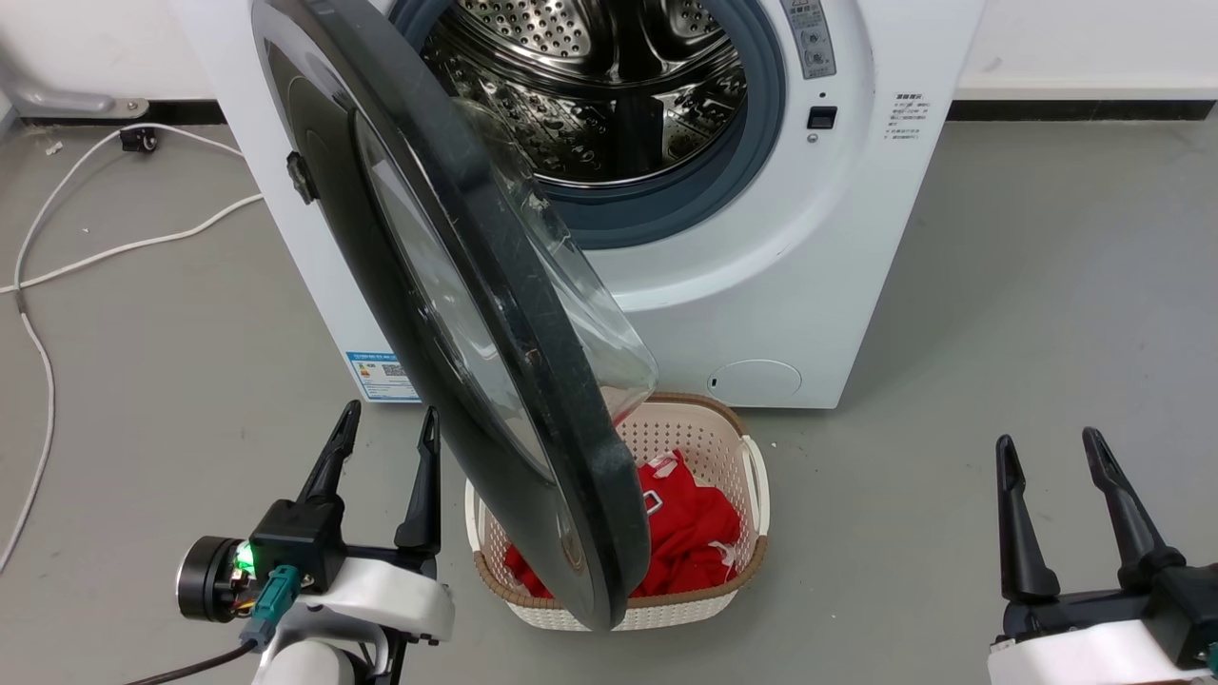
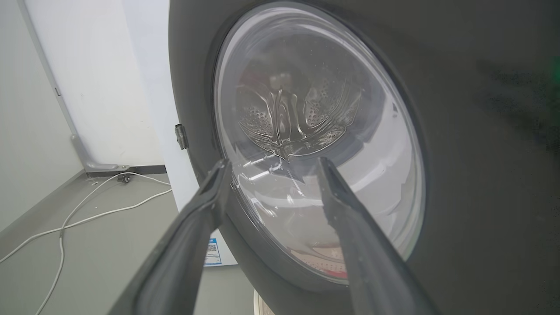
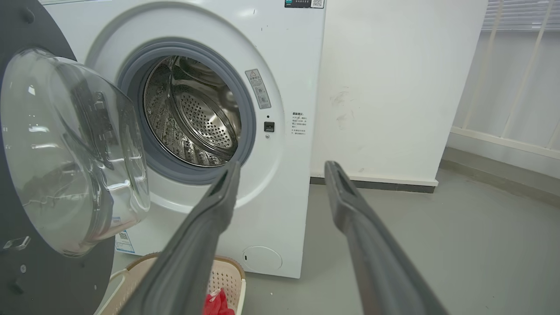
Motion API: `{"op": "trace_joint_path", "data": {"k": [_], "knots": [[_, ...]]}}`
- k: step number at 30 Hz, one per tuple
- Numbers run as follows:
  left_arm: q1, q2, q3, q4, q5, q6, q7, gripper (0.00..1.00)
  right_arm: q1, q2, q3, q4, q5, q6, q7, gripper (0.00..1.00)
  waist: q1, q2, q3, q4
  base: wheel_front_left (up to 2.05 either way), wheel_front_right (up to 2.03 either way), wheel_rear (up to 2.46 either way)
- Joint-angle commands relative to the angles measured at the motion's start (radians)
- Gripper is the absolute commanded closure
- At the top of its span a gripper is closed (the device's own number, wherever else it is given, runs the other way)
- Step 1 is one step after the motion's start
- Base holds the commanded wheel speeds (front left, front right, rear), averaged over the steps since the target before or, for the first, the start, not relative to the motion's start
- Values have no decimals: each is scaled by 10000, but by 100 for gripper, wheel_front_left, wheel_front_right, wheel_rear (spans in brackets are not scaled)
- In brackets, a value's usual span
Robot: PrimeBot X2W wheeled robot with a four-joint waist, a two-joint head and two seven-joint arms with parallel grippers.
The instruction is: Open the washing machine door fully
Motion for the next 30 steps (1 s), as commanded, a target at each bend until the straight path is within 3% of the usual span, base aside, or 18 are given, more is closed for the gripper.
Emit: {"op": "trace_joint_path", "data": {"k": [1, 11, 12, 13, 14, 22, 30], "knots": [[-88, 39, -1, -37, 55, -14, -26, 0, -52, 26, -12, 36, 88, -7, -12, 0, 0, 0, 9, 3, 0, 0, 0], [-114, 46, -4, -46, 75, -35, -24, 0, -184, 27, -80, 119, 188, -7, -12, 0, 0, 0, 65, 13, 0, 0, 0], [-120, 47, -15, -59, 71, -47, -26, 53, -184, 27, -88, 129, 211, -7, -13, 0, 0, 0, 69, 11, 0, 0, 0], [-134, 48, -21, -94, 78, -55, -26, 92, -191, 27, -90, 124, 227, -7, -13, 0, 0, 0, 81, 10, 0, 0, 0], [-146, 49, -20, -114, 83, -60, -26, 100, -204, 28, -96, 125, 246, -7, -13, 0, 0, 0, 94, 9, 0, 0, 0], [-258, 16, 17, -825, 22, -51, -24, 100, -245, 28, -82, 192, 325, -7, -13, 0, 0, 0, 144, 47, 0, 0, 0], [-690, -25, 163, -2839, -2, 28, -24, 100, -231, 28, -92, 273, 376, -7, -13, 0, 0, 0, 162, 120, 0, 0, 0]]}}
